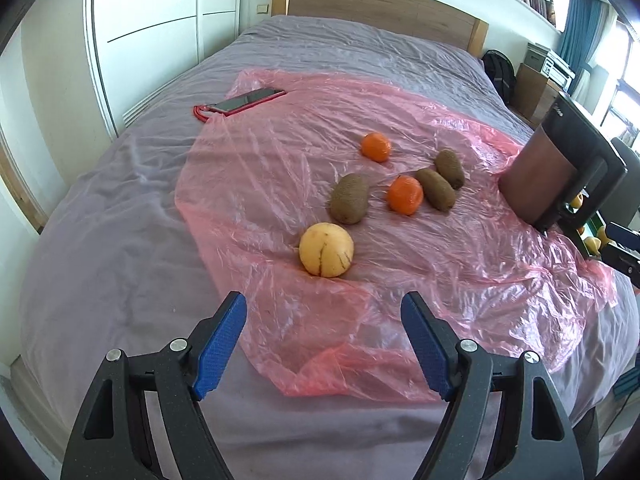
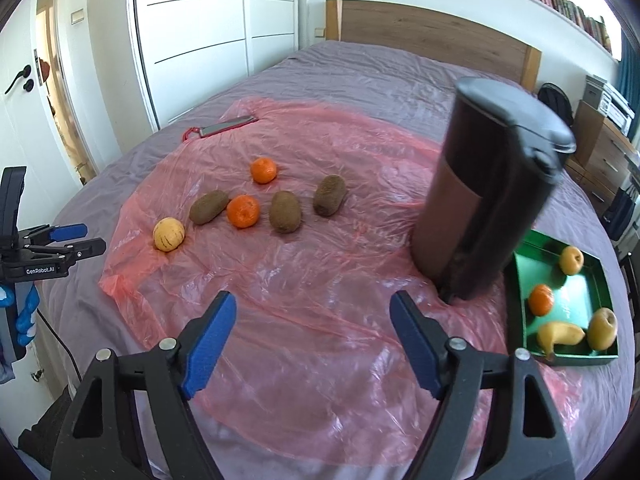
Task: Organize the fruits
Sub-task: 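Move both open tools back toward the yellow pear and kiwis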
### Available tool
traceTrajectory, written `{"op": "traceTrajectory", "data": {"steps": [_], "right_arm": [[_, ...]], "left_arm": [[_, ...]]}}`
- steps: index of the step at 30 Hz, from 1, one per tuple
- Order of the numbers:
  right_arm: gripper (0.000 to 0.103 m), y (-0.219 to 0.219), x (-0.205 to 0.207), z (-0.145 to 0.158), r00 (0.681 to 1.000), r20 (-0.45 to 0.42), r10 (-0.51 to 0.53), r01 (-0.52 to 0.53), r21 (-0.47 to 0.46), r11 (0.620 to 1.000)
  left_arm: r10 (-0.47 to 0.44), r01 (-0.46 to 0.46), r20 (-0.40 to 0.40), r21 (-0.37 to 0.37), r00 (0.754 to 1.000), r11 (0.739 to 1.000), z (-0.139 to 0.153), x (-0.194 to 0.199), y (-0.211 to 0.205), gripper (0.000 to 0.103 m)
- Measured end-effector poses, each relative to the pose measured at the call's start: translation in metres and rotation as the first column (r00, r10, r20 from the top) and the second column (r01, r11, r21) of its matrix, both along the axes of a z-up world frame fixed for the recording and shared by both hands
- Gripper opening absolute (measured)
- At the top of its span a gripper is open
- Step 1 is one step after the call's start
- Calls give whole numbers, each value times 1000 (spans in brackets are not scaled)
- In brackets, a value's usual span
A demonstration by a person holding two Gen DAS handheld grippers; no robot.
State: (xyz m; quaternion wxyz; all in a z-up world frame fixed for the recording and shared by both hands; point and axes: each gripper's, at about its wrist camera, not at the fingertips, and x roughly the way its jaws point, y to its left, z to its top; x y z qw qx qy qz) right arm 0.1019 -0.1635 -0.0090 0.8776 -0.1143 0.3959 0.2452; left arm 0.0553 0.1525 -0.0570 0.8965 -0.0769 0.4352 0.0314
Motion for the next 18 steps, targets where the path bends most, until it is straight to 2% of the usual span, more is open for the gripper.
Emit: {"op": "traceTrajectory", "data": {"steps": [18], "right_arm": [[103, 78, 87, -60, 993, -99, 63, -64, -8, 998]], "left_arm": [[-64, 65, -104, 5, 992, 998, -57, 79, 7, 75]]}}
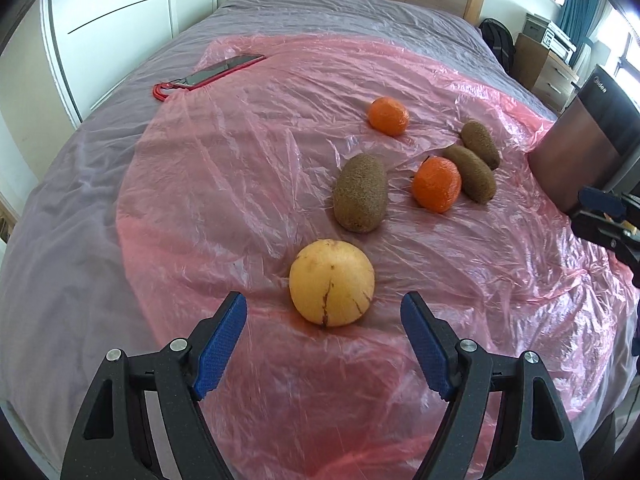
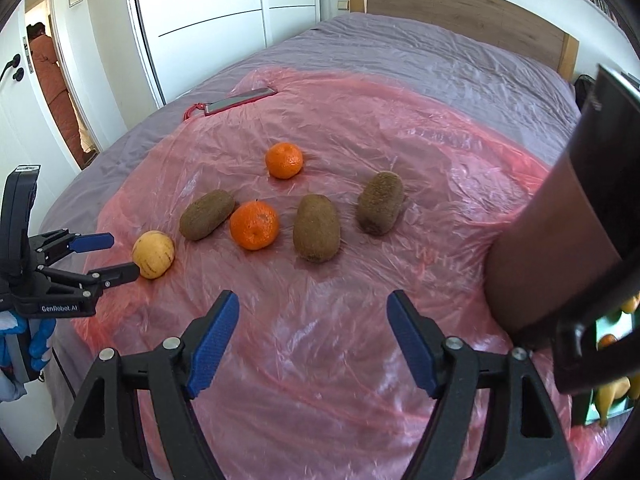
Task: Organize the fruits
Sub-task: 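Move both open tools back toward the yellow pear and kiwis, then grasp the yellow pear with the left tool while the right tool grasps a kiwi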
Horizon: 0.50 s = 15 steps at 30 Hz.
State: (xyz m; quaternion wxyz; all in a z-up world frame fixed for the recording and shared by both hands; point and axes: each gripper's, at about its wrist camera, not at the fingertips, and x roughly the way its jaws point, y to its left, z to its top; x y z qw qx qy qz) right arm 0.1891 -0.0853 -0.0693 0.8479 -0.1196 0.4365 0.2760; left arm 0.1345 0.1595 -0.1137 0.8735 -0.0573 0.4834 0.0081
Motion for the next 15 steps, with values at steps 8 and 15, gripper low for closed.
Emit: {"op": "traceTrajectory", "data": {"steps": [8, 15], "right_arm": [[103, 25, 46, -27, 1000, -27, -6, 7, 8, 1000], [96, 43, 76, -51, 998, -56, -5, 4, -11, 1000]], "left_arm": [[-13, 12, -46, -10, 999, 1000, -22, 16, 4, 74], [-41, 40, -62, -14, 997, 999, -27, 25, 0, 67]]}}
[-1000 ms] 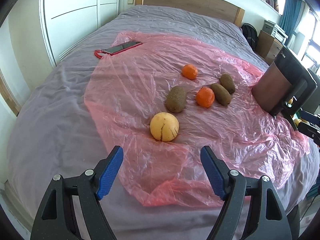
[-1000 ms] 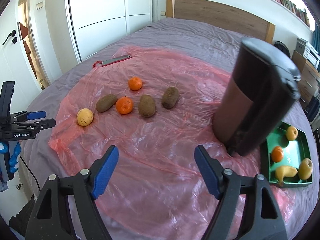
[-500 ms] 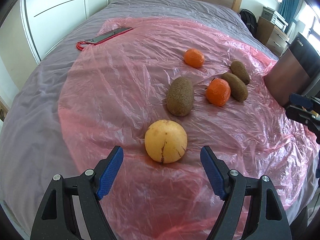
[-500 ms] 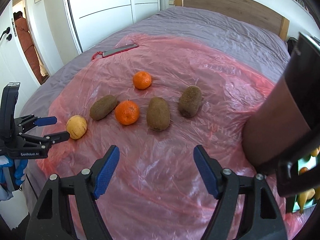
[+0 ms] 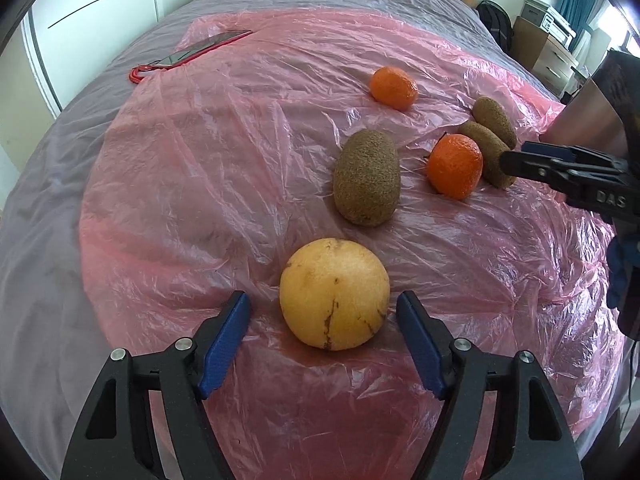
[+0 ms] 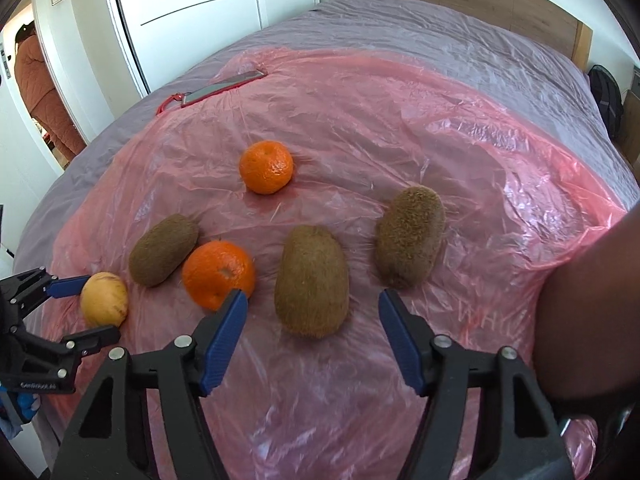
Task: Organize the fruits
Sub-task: 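Grasp the yellow pear with the left tool while the right tool grasps a kiwi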
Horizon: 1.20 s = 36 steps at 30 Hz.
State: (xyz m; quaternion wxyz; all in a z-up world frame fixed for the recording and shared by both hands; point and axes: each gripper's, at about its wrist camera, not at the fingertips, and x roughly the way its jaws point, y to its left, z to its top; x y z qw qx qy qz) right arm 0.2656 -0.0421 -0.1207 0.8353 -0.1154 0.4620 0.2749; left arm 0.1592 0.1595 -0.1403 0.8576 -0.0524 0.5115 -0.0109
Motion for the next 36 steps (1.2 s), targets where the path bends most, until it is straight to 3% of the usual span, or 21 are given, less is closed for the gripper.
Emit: {"op": "traceTrajectory", "data": {"steps": [5, 15, 19, 20, 36], "right_arm": [[85, 8, 14, -12, 1000, -25, 0, 0, -3, 1000], [71, 20, 25, -30, 998, -65, 9, -11, -27, 1000], [57, 23, 28, -33, 997, -72, 10, -12, -27, 1000], [49, 22, 28, -34, 997, -73, 10, -12, -29, 1000], [47, 11, 19, -11, 998, -58, -9, 10, 21, 1000]], "left_arm": [[-16, 16, -10, -12, 1000, 1000, -2, 3, 0, 57], [-31, 31, -21, -17, 999, 999, -8, 6, -2, 49], [-41, 41, -19, -9, 999, 999, -8, 5, -4, 47], [-41, 41, -17, -11, 999, 999, -8, 5, -4, 47], [-7, 7, 25, -22, 1000, 1000, 12, -6, 2, 47]]}}
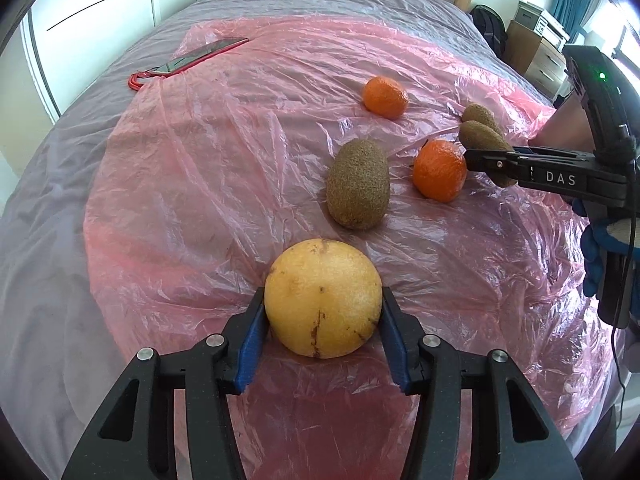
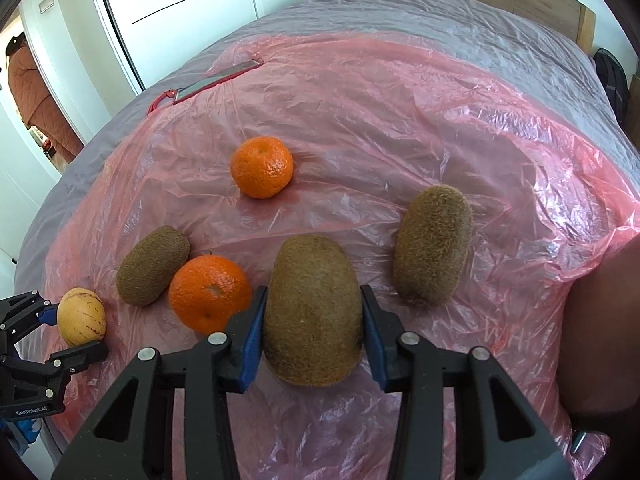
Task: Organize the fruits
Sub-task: 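Grasp the yellow pear with the left tool while the right tool grasps a kiwi, then carry the yellow pear and kiwi in both tools over the green tray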
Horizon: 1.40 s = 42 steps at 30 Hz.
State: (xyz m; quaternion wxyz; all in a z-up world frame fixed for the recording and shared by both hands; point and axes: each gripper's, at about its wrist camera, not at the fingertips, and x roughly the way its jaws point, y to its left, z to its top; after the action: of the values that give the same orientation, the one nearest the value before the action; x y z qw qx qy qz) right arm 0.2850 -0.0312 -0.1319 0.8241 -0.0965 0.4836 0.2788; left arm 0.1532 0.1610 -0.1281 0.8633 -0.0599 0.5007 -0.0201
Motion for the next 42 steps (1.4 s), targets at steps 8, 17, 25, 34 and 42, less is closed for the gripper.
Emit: {"op": "traceTrajectory", "data": {"steps": [8, 17, 25, 34, 42], "right_arm": [[47, -10, -22, 24, 1000, 21, -6, 6, 25, 1000], [47, -32, -65, 38, 1000, 13, -3, 3, 31, 1000], [47, -57, -104, 49, 1000, 7, -12, 12, 48, 999], [47, -93, -140, 59, 999, 8, -47, 46, 52, 998], [48, -134, -165, 69, 995, 17, -101, 100, 61, 993]], "left_arm": [[8, -8, 36, -6, 999, 1000, 21, -12, -3, 47], [5, -4, 66, -20, 998, 1000, 40, -29, -15, 47], [-13, 17, 89, -34, 996, 999, 56, -47, -37, 47], [-46, 51, 99, -55, 994, 997, 67, -67, -65, 47], [-91, 101, 111, -88, 990, 991, 79, -82, -100, 47]]}}
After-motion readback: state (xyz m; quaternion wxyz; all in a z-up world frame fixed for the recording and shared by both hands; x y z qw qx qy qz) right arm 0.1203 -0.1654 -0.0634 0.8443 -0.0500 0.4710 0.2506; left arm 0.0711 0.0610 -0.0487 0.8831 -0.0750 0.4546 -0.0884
